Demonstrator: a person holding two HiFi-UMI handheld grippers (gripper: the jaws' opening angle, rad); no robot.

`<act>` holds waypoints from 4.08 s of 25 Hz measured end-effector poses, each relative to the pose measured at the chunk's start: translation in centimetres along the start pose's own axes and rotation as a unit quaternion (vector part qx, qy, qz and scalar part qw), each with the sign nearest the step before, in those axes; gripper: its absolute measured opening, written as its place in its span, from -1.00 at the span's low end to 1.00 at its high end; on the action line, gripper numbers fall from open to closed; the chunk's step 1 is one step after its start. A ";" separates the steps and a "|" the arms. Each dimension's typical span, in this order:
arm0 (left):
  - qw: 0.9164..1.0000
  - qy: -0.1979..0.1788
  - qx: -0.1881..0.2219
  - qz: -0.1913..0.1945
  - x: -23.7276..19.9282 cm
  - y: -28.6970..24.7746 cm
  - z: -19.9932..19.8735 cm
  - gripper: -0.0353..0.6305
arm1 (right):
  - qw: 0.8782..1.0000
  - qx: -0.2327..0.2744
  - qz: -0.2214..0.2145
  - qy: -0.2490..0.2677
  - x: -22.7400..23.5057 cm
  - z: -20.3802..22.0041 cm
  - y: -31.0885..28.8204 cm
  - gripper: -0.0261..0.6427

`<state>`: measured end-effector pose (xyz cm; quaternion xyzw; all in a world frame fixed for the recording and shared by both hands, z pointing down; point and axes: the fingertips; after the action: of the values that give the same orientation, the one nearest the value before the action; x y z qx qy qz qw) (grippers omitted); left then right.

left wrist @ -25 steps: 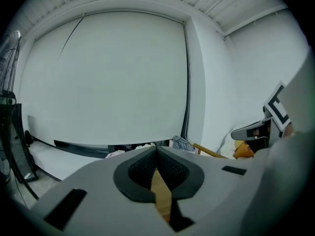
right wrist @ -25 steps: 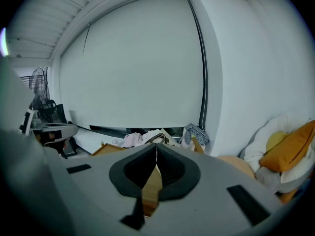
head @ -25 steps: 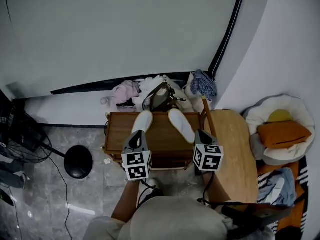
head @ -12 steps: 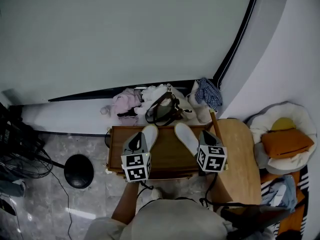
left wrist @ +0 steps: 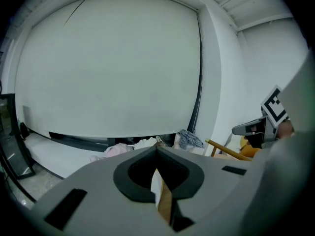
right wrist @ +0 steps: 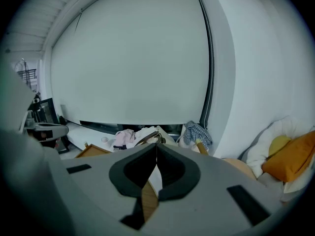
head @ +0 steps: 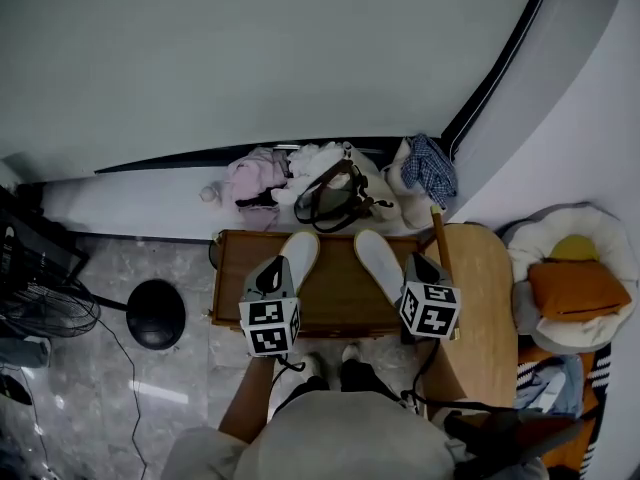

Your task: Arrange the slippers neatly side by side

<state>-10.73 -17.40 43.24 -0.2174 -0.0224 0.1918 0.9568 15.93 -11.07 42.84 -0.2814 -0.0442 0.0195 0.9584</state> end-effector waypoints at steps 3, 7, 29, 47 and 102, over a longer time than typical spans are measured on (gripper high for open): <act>1.000 -0.012 -0.012 -0.004 0.3 -0.3 0.6 -0.85 | 1.000 -0.010 -0.009 0.001 0.1 0.3 -1.0 -0.82; 1.000 -0.007 -0.029 -0.010 0.3 -0.9 2.1 -0.85 | 1.000 -0.025 -0.016 0.005 0.7 1.4 -2.2 -0.82; 0.992 0.021 -0.122 -0.027 1.5 -3.5 11.7 -0.85 | 0.993 -0.106 -0.044 -0.020 2.7 10.0 -5.5 -0.82; 0.987 -0.008 -0.156 0.031 2.8 -5.6 13.5 -0.45 | 0.992 -0.120 -0.041 -0.028 3.3 11.5 -5.5 -0.82; 0.968 -0.024 -0.229 -0.101 0.5 -8.4 14.2 -0.80 | 0.989 -0.124 -0.081 -0.027 3.8 10.4 -5.7 -0.82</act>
<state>-9.03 -18.47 59.61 -0.4222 -0.1110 0.0892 0.8952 18.76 -9.97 54.93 -0.3931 -0.0950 -0.0562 0.9128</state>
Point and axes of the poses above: the fingertips, and each gripper's own axes: y backward along the fingers, x to its right, z out of its underside, and after that the axes turned 7 degrees about -z, right-handed
